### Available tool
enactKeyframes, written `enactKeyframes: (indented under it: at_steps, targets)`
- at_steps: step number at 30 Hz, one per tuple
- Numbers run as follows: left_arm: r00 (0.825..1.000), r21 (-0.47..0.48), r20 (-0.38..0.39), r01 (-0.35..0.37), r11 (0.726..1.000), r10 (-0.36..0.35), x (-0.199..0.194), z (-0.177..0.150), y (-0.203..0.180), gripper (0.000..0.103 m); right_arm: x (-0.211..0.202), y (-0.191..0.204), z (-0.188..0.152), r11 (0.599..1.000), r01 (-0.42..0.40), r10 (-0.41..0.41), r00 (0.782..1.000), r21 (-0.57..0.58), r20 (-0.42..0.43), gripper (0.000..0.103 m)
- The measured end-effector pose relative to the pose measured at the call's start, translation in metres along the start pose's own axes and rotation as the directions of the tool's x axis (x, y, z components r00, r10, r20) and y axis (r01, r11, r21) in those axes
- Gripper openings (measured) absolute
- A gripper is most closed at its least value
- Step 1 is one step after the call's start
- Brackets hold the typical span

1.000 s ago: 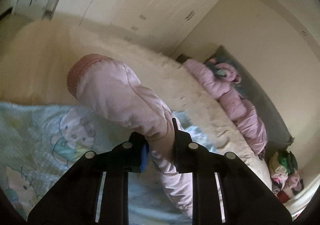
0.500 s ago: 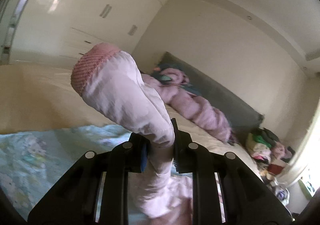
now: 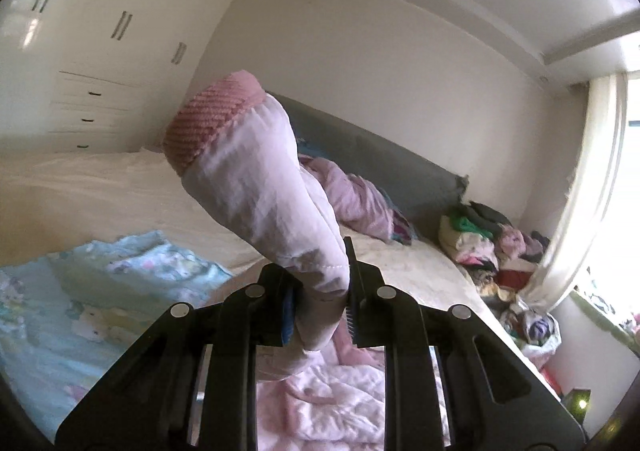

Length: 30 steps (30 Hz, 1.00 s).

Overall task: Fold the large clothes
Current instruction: 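Lift the held sleeve up off the bed with the left gripper, then fold the sleeve across the jacket body and open the left gripper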

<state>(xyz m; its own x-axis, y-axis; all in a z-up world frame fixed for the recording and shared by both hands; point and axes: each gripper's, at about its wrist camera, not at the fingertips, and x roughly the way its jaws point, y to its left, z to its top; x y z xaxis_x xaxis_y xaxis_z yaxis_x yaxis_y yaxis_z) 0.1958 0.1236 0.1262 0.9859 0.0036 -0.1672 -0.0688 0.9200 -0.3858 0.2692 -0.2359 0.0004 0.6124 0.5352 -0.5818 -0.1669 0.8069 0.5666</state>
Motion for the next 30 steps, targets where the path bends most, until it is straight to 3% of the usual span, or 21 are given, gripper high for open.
enactKeyframes:
  at_steps: [6,13,21,30]
  targets:
    - [0.994,0.043,-0.087,0.065,0.997,-0.061,0.018,-0.024,-0.027,0.012,-0.029,-0.025,0.006,0.999,0.032,-0.034,0.999,0.039,0.04,0.099]
    - [0.982,0.146,-0.169,0.108,0.983,-0.083,0.035,-0.056,-0.072,0.012,-0.06,-0.052,0.005,0.995,0.07,-0.075,0.995,0.075,0.068,0.099]
    - [0.948,0.241,-0.293,0.197,0.95,-0.122,0.05,-0.105,-0.101,0.012,-0.087,-0.084,0.002,0.984,0.13,-0.143,0.985,0.126,0.101,0.099]
    - [0.904,0.357,-0.4,0.307,0.882,-0.152,0.058,-0.16,-0.124,0.014,-0.102,-0.103,-0.001,0.973,0.18,-0.195,0.976,0.142,0.102,0.099]
